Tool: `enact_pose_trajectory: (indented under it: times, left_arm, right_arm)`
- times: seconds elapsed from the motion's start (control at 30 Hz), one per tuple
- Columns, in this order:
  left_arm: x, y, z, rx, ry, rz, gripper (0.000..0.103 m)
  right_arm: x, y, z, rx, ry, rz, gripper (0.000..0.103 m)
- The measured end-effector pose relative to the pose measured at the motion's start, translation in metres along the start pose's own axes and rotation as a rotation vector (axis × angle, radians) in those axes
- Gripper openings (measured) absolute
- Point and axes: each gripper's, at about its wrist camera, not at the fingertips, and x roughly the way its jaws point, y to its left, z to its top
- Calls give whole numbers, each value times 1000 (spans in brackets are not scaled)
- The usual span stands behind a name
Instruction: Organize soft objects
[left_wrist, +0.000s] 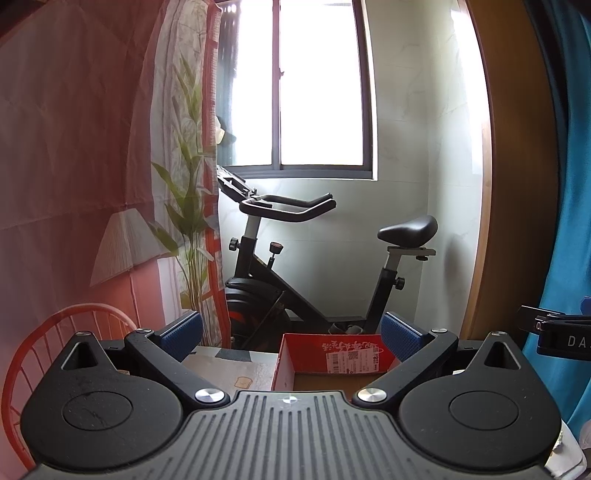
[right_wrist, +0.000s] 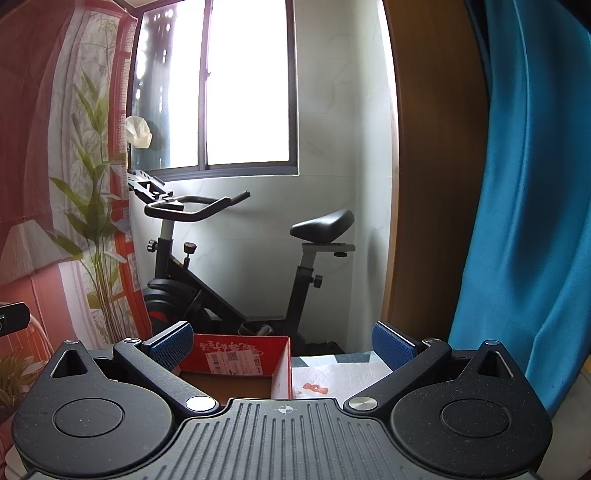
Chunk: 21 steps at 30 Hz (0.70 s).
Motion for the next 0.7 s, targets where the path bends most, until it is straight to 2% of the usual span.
enact_pose_trajectory:
  times: [0.7]
  left_arm:
    - [-1,1,-1,-1,-3,-3,103]
  right_arm:
    - [-2,-1,0,0,-2,2,103]
